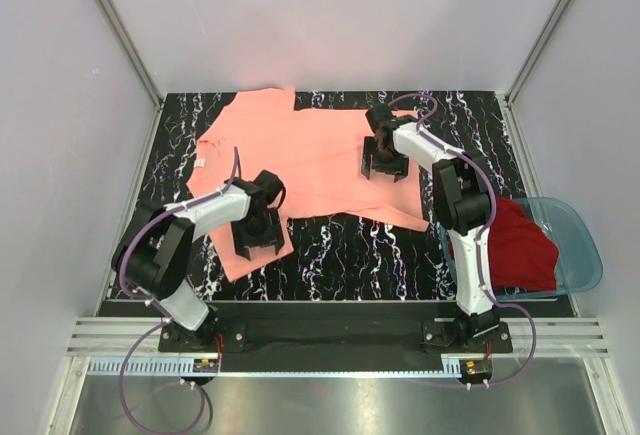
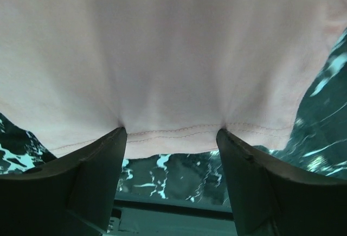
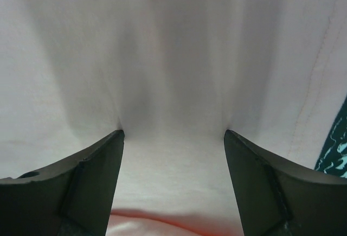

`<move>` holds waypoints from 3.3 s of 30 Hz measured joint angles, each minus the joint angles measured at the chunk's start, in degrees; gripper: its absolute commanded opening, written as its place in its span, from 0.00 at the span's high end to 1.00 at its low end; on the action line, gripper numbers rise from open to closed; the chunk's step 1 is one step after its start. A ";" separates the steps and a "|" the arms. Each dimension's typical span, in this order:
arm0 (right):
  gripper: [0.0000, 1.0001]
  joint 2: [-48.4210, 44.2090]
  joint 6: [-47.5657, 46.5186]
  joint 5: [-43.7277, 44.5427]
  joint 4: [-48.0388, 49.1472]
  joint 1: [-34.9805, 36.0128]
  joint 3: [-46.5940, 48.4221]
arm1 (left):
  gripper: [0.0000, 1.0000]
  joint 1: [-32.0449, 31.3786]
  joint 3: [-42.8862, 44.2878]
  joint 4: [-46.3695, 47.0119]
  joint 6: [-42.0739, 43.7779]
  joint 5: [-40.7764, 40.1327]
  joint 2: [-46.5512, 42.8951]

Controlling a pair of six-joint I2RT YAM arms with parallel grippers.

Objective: Fold and stack the t-shirts
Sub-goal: Flatten the tshirt out, then fold the tshirt

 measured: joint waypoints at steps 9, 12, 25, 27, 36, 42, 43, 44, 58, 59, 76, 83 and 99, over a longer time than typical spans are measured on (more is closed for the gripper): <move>0.18 6.93 -0.15 0.22 -2.95 -0.44 10.99 | 0.29 -1.84 -13.64 -1.22 -1.95 7.74 -12.24; 0.18 10.29 -0.33 0.35 -5.35 -1.29 17.03 | 0.28 -1.84 -17.38 -1.95 -3.02 9.73 -17.05; 0.11 0.26 -5.11 0.76 -7.76 -2.58 6.27 | 0.15 -2.40 0.59 -12.59 0.42 6.45 -26.64; 0.08 -4.33 -5.11 1.01 -8.26 -2.54 3.67 | 0.17 -1.66 6.82 -11.47 1.92 4.94 -26.69; 0.23 -17.35 -5.38 -0.66 -6.88 -2.36 -6.58 | 0.20 17.27 12.13 -3.98 10.14 5.99 -8.02; 0.33 -19.17 -5.55 -3.28 -6.08 -2.25 -15.93 | 0.21 22.97 15.26 0.26 12.68 6.01 7.04; 0.35 -19.17 -5.60 -3.43 -5.64 -2.25 -16.92 | 0.21 23.41 16.17 0.85 12.83 6.19 9.22; 0.35 -19.17 -5.60 -3.54 -5.16 -2.25 -17.73 | 0.21 23.96 17.09 1.27 12.92 6.25 10.93; 0.34 -17.88 -4.00 -7.72 -0.63 -1.62 -24.09 | 0.15 35.10 36.00 -4.20 18.01 6.64 25.81; 0.34 -17.64 -3.96 -8.17 -0.68 -1.53 -24.28 | 0.15 35.04 36.26 -3.76 18.56 6.64 25.90; 0.18 -23.47 -2.05 -9.94 -2.95 -1.44 -26.43 | 0.23 38.60 17.99 -5.77 19.39 2.01 -12.24; 0.32 -27.82 -2.86 -8.92 -3.21 -1.46 -26.49 | 0.48 55.67 1.70 -4.35 18.84 6.29 -12.50; 0.39 -27.85 -2.99 -10.19 -2.82 -1.75 -28.02 | 0.47 55.58 0.72 5.53 23.26 12.50 -5.35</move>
